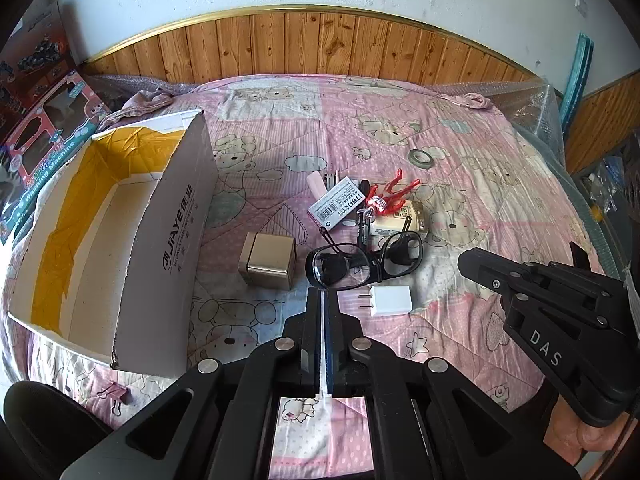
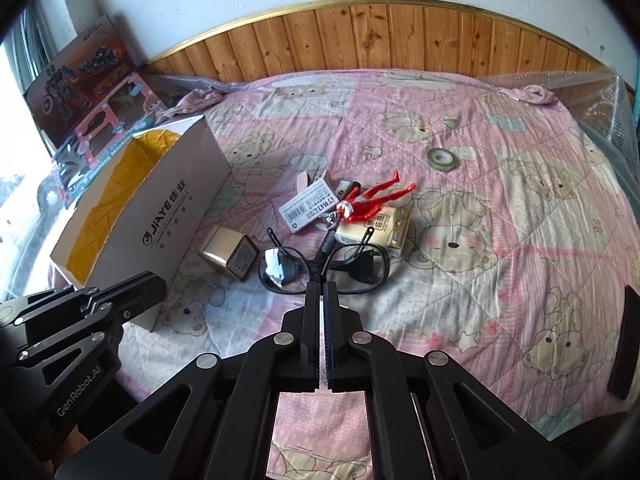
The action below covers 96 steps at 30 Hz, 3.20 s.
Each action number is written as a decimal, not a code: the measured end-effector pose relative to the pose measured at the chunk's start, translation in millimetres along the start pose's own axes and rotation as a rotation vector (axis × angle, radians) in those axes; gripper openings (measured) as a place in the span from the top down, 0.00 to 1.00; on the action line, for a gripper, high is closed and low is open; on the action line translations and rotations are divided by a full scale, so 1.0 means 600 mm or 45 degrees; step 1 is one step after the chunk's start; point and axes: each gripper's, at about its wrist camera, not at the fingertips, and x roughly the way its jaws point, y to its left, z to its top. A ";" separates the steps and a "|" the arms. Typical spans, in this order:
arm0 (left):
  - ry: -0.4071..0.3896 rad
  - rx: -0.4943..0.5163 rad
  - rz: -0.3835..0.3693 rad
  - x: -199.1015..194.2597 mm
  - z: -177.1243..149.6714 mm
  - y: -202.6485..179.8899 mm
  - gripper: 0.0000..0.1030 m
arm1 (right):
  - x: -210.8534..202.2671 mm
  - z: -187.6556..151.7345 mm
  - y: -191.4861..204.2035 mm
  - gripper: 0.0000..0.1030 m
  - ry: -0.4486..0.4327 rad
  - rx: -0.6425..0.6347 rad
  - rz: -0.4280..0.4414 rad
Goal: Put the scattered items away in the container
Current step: 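Move the left tool toward the bronze tin while the right tool approaches the black glasses, then close the left tool on the bronze tin while the right tool positions over the glasses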
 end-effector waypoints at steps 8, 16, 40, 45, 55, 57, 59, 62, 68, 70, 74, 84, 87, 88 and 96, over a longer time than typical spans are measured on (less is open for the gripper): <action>0.020 0.011 0.001 0.015 0.001 0.002 0.38 | 0.021 0.000 -0.014 0.58 0.016 0.065 0.027; 0.086 -0.049 -0.020 0.049 -0.001 0.024 0.33 | 0.060 -0.014 -0.024 0.57 0.098 0.101 0.040; 0.178 -0.052 -0.228 0.193 0.035 0.045 0.32 | 0.199 -0.054 -0.028 0.47 0.295 0.034 0.071; 0.175 0.036 -0.290 0.221 0.054 0.020 0.31 | 0.195 -0.066 -0.053 0.58 0.388 0.205 0.281; 0.051 -0.133 -0.276 0.169 0.047 0.087 0.42 | 0.130 -0.009 -0.037 0.51 0.209 -0.168 0.194; 0.017 -0.142 -0.206 0.157 0.034 0.098 0.35 | 0.137 0.017 -0.023 0.49 0.166 -0.330 0.172; 0.037 -0.159 -0.164 0.163 0.023 0.108 0.34 | 0.153 0.034 0.002 0.48 0.172 -0.521 0.194; 0.097 -0.201 -0.161 0.188 0.012 0.118 0.34 | 0.191 0.036 0.025 0.48 0.254 -0.794 0.229; 0.071 -0.114 -0.066 0.229 0.029 0.107 0.34 | 0.208 0.006 0.040 0.44 0.262 -1.104 0.211; 0.065 -0.103 -0.062 0.242 0.041 0.109 0.34 | 0.204 0.004 0.033 0.44 0.306 -1.124 0.216; 0.085 -0.083 -0.071 0.261 0.052 0.114 0.40 | 0.205 -0.014 0.021 0.43 0.361 -1.194 0.152; 0.126 -0.115 -0.047 0.286 0.055 0.116 0.43 | 0.216 -0.065 0.057 0.37 0.239 -1.554 0.037; 0.135 -0.131 -0.062 0.287 0.054 0.125 0.52 | 0.216 -0.065 0.056 0.40 0.222 -1.545 0.023; 0.133 -0.141 -0.066 0.283 0.054 0.129 0.52 | 0.213 -0.063 0.054 0.41 0.225 -1.523 0.012; 0.146 -0.141 -0.063 0.275 0.035 0.132 0.52 | 0.177 -0.075 0.064 0.40 0.041 -1.647 -0.156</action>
